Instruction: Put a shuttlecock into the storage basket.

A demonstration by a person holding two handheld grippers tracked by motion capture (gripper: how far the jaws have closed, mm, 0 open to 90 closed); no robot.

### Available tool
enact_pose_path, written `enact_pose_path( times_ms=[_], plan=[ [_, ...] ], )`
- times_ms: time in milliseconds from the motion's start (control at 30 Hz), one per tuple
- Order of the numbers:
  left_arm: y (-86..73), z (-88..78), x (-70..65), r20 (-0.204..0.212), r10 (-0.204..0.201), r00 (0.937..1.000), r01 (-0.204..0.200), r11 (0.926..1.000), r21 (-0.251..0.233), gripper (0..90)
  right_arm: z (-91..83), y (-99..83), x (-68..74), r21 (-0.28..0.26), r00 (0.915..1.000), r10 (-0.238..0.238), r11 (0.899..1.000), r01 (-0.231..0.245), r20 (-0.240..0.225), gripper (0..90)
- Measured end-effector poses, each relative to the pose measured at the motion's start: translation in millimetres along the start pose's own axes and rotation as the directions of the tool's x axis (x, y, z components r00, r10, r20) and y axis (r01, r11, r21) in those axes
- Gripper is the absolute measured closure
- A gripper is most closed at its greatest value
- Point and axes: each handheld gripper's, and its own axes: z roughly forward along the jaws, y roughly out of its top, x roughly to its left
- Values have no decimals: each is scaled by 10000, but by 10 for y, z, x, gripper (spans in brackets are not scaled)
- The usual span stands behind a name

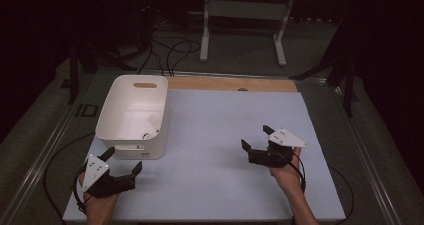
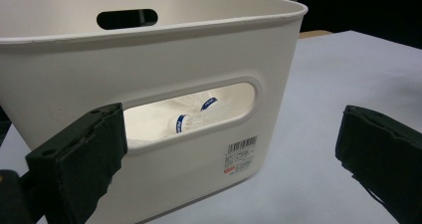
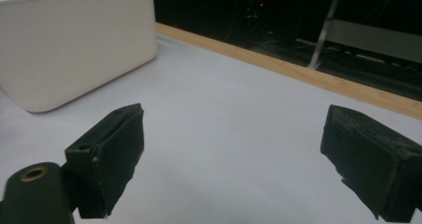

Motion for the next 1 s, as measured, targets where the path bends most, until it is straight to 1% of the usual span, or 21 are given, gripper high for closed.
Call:
enact_pose_path(
  times_ms=[33, 67, 100, 167, 233, 267, 300, 333, 400, 533, 567, 700, 867, 1000],
  plan=[
    [2, 3, 3, 12, -3, 10000, 3, 10000, -9, 3, -19, -35, -14, -54, 9999, 107, 9999, -107, 30, 99],
    [2, 3, 3, 12, -3, 10000, 3, 10000, -9, 3, -19, -35, -14, -54, 9999, 107, 9999, -107, 30, 99],
    [5, 7, 5, 23, -29, 10000, 30, 10000, -41, 3, -57, -102, -45, -67, 9995, 221, 9997, -220, 242, 100],
    [8, 9, 10, 40, -81, 10000, 81, 10000, -57, 3, -97, -162, -75, -145, 9990, 347, 9993, -342, 299, 99],
    [9, 12, 14, 42, -97, 9999, 97, 9999, -66, 3, -118, -187, -85, -174, 9988, 328, 9993, -322, 357, 100],
    [11, 17, 17, 32, -136, 9999, 136, 9999, -73, 3, -159, -234, -92, -335, 9983, 427, 9986, -414, 399, 100],
    [11, 19, 18, 31, -142, 9999, 143, 9999, -80, 3, -177, -260, -93, -429, 9982, 408, 9983, -389, 438, 100],
    [11, 19, 18, 31, -142, 9999, 143, 9999, -80, 3, -193, -284, -89, -468, 9978, 393, 9982, -368, 536, 100],
    [10, 22, 14, 34, -118, 9999, 118, 9999, -90, 3, -210, -325, -91, -537, 9973, 494, 9975, -465, 537, 100],
    [12, 31, 12, 25, -105, 9999, 106, 9999, -86, 3, -216, -353, -92, -562, 9969, 525, 9972, -493, 580, 100],
    [14, 34, 15, 14, -84, 10000, 84, 9999, -90, 3, -222, -377, -89, -631, 9961, 637, 9962, -598, 613, 100],
    [12, 27, 15, -4, -65, 10000, 65, 9999, -91, 3, -262, -404, -103, -780, 9944, 820, 9940, -768, 667, 100],
    [9, 20, 18, -3, -30, 10000, 30, 10000, -91, 3, -310, -456, -99, -842, 9931, 839, 9935, -770, 816, 100],
    [11, 20, 19, -16, -15, 10000, 15, 10000, -95, 3, -319, -478, -108, -882, 9928, 860, 9930, -786, 836, 100]
  ],
)
